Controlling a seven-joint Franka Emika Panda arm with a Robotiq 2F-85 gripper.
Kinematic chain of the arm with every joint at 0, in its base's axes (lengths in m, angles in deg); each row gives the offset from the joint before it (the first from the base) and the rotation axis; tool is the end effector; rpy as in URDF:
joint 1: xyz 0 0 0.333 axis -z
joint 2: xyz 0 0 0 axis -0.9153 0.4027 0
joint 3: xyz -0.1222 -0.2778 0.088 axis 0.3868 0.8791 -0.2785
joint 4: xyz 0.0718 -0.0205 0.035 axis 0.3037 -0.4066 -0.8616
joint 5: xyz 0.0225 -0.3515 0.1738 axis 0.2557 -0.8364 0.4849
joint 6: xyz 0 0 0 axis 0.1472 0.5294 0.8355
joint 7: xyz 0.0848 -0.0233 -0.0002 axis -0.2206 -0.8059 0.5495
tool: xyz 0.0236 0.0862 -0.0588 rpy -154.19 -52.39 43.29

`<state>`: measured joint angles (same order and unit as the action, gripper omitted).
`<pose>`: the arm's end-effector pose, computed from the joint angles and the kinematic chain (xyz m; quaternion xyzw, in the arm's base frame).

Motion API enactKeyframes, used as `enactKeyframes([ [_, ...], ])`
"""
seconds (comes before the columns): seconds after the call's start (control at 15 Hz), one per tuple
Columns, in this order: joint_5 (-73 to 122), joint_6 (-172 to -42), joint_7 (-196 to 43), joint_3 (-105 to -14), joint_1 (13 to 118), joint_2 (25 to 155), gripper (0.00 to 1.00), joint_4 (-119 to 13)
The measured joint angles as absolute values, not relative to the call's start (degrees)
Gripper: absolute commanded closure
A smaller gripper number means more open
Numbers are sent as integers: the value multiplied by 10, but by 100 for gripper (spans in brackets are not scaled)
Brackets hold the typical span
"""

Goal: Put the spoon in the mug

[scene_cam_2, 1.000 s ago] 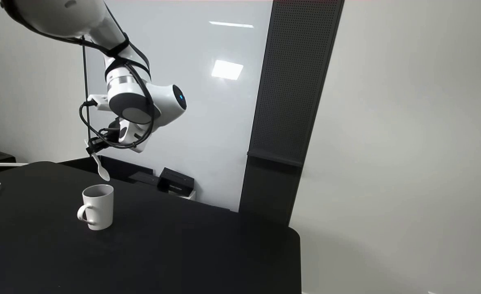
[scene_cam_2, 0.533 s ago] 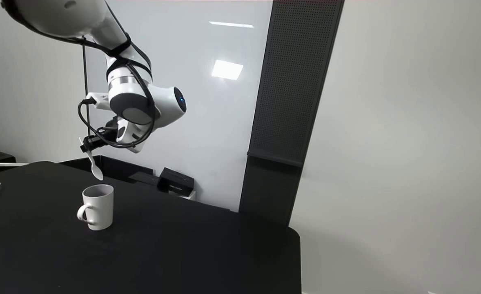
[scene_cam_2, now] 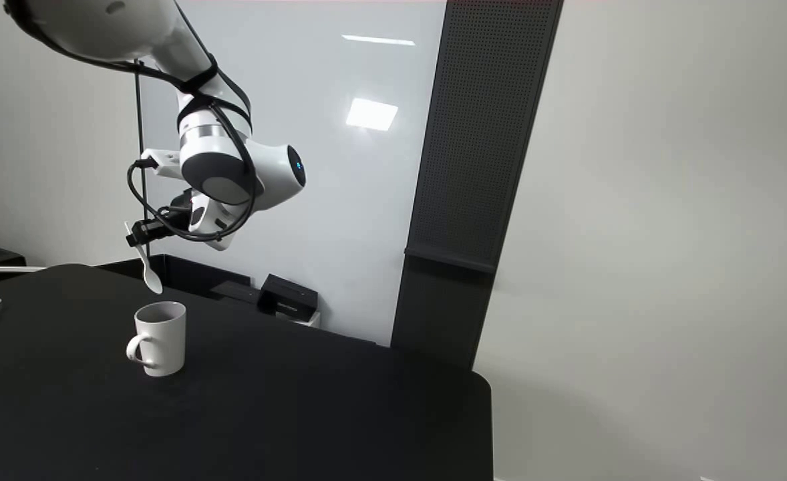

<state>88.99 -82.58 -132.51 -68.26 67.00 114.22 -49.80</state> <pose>0.6832 0.0980 0.2409 -0.6050 0.6277 0.3727 0.3179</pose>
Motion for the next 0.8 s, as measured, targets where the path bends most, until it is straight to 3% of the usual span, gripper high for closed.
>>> enactKeyframes([
  [0.33,890,-818,-1325,-679,670,1142,96,-498],
  [0.4,890,-816,-1325,-678,670,1142,85,-498],
  [0.8,890,-814,-1325,-677,670,1142,85,-498],
])
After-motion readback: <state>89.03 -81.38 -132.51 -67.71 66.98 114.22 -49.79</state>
